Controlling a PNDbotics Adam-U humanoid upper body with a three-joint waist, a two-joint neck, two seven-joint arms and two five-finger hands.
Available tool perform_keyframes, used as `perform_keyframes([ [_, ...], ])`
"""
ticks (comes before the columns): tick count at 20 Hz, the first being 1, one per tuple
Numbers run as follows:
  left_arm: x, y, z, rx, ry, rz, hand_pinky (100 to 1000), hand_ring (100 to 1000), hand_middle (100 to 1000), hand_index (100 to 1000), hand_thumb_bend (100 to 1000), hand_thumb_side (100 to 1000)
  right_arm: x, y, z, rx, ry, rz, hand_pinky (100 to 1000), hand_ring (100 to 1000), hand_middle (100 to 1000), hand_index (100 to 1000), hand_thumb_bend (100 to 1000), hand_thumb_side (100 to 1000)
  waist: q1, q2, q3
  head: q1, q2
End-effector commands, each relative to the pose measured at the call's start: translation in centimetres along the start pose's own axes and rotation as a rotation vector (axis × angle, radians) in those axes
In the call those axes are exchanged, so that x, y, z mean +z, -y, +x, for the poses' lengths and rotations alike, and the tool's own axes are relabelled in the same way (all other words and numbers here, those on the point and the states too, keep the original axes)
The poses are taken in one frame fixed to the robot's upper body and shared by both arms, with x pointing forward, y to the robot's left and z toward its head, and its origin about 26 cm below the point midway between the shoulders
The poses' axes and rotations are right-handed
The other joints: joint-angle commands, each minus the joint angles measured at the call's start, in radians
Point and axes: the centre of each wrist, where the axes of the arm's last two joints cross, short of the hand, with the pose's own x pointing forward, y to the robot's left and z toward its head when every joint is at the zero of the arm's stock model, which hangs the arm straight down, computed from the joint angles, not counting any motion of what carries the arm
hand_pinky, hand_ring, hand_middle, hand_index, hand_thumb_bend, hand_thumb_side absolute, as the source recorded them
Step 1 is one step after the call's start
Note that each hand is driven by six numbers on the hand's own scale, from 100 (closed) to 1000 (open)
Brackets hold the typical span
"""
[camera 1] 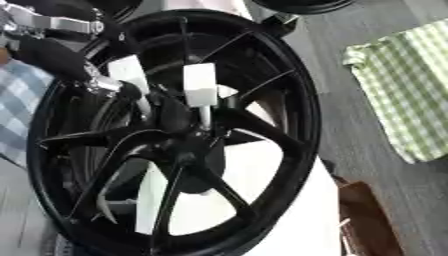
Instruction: Pull the pin out of the wheel hub.
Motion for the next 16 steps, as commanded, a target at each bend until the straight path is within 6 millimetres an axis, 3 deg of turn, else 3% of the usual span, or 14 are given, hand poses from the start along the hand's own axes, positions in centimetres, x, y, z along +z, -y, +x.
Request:
perform_keyframes([
  [1,1.3,-0.9,-0.8,-0.004,-0.036,0.032,864,788,644,870,467,824,-0.3,0.4,0.4,0.017,0.015,-0.002,684,776,729,856,674,259,-0.007,-0.016,-0.002,0.005,-0.012],
  [11,0.7,-1.1,-0.1,0.011,0.002,0.022,787,682,524,813,428,835,-0.3,0.4,0.3,0.013,0.008,-0.007,684,776,728,855,673,259,-0.008,-0.016,-0.004,0.01,-0.012],
  [16,0.3,-1.1,0.1,0.001,0.009,0.009,750,632,494,785,434,776,-0.2,0.4,0.2,0.01,0.006,-0.011,684,776,727,855,674,260,-0.007,-0.016,-0.005,0.012,-0.011],
])
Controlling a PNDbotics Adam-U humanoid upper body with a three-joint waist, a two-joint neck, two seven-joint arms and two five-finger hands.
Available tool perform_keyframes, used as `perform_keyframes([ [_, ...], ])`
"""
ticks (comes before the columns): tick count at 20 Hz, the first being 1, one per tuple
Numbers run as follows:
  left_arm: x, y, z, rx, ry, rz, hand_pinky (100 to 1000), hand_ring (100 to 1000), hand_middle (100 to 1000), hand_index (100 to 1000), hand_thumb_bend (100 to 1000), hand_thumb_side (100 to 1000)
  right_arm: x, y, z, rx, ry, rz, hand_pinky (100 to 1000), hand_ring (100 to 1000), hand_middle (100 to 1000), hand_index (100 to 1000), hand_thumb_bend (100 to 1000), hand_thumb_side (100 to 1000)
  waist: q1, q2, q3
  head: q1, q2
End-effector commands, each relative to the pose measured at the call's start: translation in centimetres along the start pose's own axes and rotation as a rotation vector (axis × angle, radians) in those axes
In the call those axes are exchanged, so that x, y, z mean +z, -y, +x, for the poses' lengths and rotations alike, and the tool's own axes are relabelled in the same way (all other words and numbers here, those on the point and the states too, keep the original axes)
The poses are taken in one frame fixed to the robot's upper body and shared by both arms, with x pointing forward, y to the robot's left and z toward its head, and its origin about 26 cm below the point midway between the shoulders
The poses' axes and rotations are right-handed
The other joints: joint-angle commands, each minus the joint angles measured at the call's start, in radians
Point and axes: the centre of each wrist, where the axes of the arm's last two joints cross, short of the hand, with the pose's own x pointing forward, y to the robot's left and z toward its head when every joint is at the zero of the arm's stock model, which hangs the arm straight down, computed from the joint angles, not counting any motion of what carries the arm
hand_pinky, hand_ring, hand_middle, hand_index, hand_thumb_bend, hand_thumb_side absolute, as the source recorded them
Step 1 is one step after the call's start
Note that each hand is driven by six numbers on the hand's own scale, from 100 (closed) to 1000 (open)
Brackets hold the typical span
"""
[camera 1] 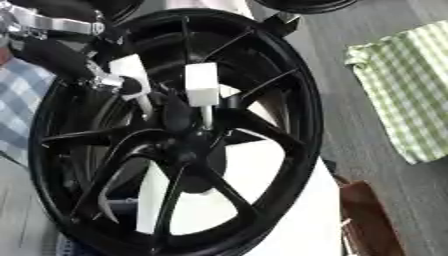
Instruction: Pull the pin out of the wheel hub.
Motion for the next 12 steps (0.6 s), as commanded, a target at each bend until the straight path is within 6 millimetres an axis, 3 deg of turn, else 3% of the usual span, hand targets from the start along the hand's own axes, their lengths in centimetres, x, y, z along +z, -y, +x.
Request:
perform_keyframes([
  [1,0.62,-0.88,-0.17,-0.014,-0.015,0.01,739,620,486,775,426,752,-0.3,0.5,0.37,0.015,0.014,-0.005,684,776,727,855,674,260,-0.007,-0.016,-0.001,0.004,-0.011],
  [9,0.17,-0.76,-0.32,0.011,-0.021,0.005,686,547,443,709,333,614,-0.21,0.49,0.3,0.01,0.009,-0.012,685,775,727,854,674,262,-0.008,-0.017,-0.003,0.005,-0.01],
  [12,0.11,-0.76,-0.36,0.036,-0.024,0.013,650,513,413,675,219,492,-0.19,0.49,0.27,0.008,0.008,-0.013,685,775,727,854,674,262,-0.009,-0.018,-0.003,0.006,-0.009],
])
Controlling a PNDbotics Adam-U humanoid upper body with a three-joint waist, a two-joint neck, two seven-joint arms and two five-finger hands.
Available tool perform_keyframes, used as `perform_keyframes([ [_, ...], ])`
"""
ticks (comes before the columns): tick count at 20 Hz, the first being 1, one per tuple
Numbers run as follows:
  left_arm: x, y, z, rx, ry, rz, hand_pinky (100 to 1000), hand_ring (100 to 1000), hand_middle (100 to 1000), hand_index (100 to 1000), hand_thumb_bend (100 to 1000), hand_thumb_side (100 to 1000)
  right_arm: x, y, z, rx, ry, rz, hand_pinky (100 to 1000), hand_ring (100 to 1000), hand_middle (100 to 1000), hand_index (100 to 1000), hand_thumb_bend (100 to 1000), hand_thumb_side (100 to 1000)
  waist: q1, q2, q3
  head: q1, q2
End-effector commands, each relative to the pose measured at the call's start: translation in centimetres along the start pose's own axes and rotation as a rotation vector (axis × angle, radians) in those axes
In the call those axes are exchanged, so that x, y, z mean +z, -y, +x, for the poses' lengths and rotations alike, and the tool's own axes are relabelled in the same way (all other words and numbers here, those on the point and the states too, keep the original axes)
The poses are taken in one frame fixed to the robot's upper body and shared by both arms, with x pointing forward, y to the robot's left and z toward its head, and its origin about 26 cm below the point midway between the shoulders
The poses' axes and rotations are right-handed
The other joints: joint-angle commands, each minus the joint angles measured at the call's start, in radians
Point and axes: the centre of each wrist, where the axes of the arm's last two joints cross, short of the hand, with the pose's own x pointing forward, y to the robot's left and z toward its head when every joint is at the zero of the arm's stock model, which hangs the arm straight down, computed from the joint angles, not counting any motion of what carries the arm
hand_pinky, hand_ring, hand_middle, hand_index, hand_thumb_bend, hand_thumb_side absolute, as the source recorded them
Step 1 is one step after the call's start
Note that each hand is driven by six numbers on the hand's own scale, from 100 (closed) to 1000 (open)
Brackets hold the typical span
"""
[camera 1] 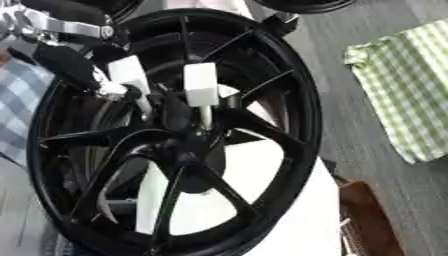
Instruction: Pull the pin out of the wheel hub.
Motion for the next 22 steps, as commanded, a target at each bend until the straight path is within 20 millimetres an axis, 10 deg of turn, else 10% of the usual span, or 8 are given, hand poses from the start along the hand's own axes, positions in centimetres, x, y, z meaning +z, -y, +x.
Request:
perform_keyframes([
  [1,0.9,-1.0,-0.2,0.019,-0.017,0.036,642,508,409,669,197,456,-0.2,0.5,0.4,0.011,0.013,-0.009,685,775,727,854,674,262,-0.008,-0.018,-0.001,0.004,-0.009],
  [5,0.9,-1.1,0.1,0.052,-0.018,0.058,609,486,391,624,165,305,-0.2,0.5,0.3,0.011,0.012,-0.009,685,774,726,854,674,262,-0.009,-0.018,-0.001,0.005,-0.008],
  [21,2.2,-1.6,-0.2,0.137,0.0,0.22,502,375,203,370,100,390,-0.1,0.7,0.2,0.013,0.006,-0.018,684,774,727,854,675,280,-0.013,-0.028,0.001,0.002,-0.005],
  [22,2.7,-1.7,-0.2,0.136,0.003,0.236,502,371,194,361,100,295,0.0,0.8,0.2,0.013,0.006,-0.019,684,774,727,854,676,264,-0.014,-0.029,0.002,0.001,-0.006],
])
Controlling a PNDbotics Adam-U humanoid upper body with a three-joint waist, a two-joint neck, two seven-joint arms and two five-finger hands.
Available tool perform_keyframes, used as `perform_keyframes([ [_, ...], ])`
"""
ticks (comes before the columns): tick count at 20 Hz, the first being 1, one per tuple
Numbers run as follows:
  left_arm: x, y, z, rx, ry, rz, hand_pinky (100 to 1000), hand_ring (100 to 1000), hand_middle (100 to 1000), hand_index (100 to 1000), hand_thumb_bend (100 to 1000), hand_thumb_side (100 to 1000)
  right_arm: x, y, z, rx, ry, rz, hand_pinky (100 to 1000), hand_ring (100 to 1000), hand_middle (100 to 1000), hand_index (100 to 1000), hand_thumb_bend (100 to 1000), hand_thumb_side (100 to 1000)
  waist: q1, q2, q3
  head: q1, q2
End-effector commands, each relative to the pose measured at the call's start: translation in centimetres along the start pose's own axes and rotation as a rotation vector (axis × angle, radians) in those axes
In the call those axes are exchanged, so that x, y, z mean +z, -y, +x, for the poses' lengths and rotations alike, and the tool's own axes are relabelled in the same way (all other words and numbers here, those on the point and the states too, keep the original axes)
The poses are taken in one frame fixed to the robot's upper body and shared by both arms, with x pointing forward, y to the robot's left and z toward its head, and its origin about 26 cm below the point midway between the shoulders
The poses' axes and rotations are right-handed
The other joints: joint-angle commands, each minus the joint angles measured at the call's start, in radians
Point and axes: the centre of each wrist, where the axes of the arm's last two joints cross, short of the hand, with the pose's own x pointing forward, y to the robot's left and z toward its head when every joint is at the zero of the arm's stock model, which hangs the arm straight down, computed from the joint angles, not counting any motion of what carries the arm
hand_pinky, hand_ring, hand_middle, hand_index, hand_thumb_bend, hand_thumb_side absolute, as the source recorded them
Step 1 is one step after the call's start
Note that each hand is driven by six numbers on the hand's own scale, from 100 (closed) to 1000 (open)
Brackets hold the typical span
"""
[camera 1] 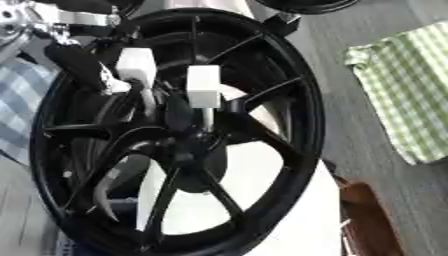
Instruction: Pull the pin out of the wheel hub.
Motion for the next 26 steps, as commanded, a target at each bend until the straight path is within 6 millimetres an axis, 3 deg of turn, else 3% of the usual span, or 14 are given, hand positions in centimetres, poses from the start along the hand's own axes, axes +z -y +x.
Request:
perform_keyframes([
  [1,2.8,-2.2,-0.3,-0.019,-0.004,0.096,502,368,184,353,100,294,-0.4,0.7,0.5,0.015,0.022,-0.012,684,774,727,854,676,264,-0.01,-0.03,0.003,-0.004,-0.006],
  [13,7.9,-5.6,-1.4,0.007,0.044,0.354,467,341,122,328,100,257,-0.3,1.1,0.6,0.015,0.026,-0.028,684,774,727,853,675,268,-0.021,-0.046,0.012,-0.015,0.0],
  [16,10.6,-6.2,-4.5,0.091,-0.034,0.504,447,332,114,332,100,245,-0.3,1.4,0.6,0.017,0.03,-0.039,683,774,727,853,675,268,-0.023,-0.049,0.018,-0.02,0.004],
  [19,13.7,-5.4,-9.1,0.194,-0.193,0.665,440,333,112,336,100,245,-0.3,1.6,0.7,0.015,0.034,-0.056,683,774,727,853,674,268,-0.022,-0.052,0.023,-0.023,0.009],
  [23,17.4,-2.0,-15.5,0.301,-0.426,0.839,458,343,121,351,100,253,-0.3,1.9,0.8,0.007,0.036,-0.084,682,774,727,853,674,269,-0.027,-0.054,0.028,-0.032,0.01],
  [26,18.5,1.0,-18.0,0.327,-0.474,0.906,514,380,159,395,100,265,-0.3,2.0,0.9,-0.002,0.04,-0.105,682,774,727,853,673,269,-0.035,-0.058,0.029,-0.039,0.014],
])
